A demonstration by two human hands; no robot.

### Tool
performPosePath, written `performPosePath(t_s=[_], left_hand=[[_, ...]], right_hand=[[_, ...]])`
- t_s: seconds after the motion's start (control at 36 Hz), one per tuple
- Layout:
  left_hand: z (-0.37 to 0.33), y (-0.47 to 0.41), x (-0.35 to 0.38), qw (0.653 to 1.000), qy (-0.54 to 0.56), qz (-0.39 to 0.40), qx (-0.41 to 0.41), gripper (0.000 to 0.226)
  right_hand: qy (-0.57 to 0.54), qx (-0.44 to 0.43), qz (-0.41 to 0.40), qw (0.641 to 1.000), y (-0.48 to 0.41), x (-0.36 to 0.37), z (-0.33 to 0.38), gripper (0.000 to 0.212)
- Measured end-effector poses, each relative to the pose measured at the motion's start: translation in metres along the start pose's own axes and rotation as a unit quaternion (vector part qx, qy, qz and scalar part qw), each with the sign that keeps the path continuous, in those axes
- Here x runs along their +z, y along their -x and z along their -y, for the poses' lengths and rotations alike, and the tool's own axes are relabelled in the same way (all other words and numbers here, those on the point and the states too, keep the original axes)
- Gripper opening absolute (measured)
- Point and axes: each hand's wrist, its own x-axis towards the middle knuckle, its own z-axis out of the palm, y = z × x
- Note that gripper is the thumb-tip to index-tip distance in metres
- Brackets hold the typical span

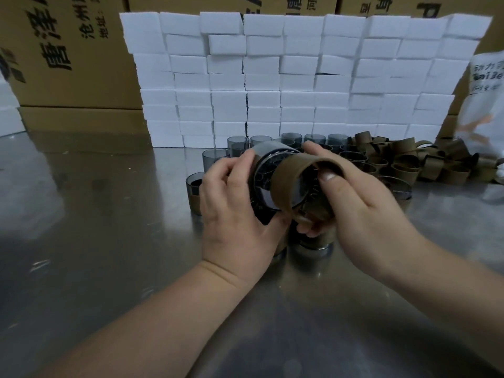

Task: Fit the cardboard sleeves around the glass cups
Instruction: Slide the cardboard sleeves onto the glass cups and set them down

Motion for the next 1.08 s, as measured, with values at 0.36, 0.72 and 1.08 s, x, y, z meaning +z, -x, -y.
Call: performPosePath(t_s=[0.36,0.72,1.08], left_hand=[[0.001,0.003,0.002,0.997,0.058,0.015,0.054,0.078],[-0.009,0.002,-0.008,0.991,0.077,0.091,0.057,0.083],[-0.002,0.0,-0.004,0.992,0.095,0.071,0.038,0.06]], right_hand=[[0.059,-0.022,-0.033,0.997,0.002,0.002,-0.013,0.04],[0.113,-0.053,-0.031,0.992,0.005,0.006,-0.019,0.059],[0.087,-0.044,-0.006,0.995,0.008,0.007,-0.011,0.075]])
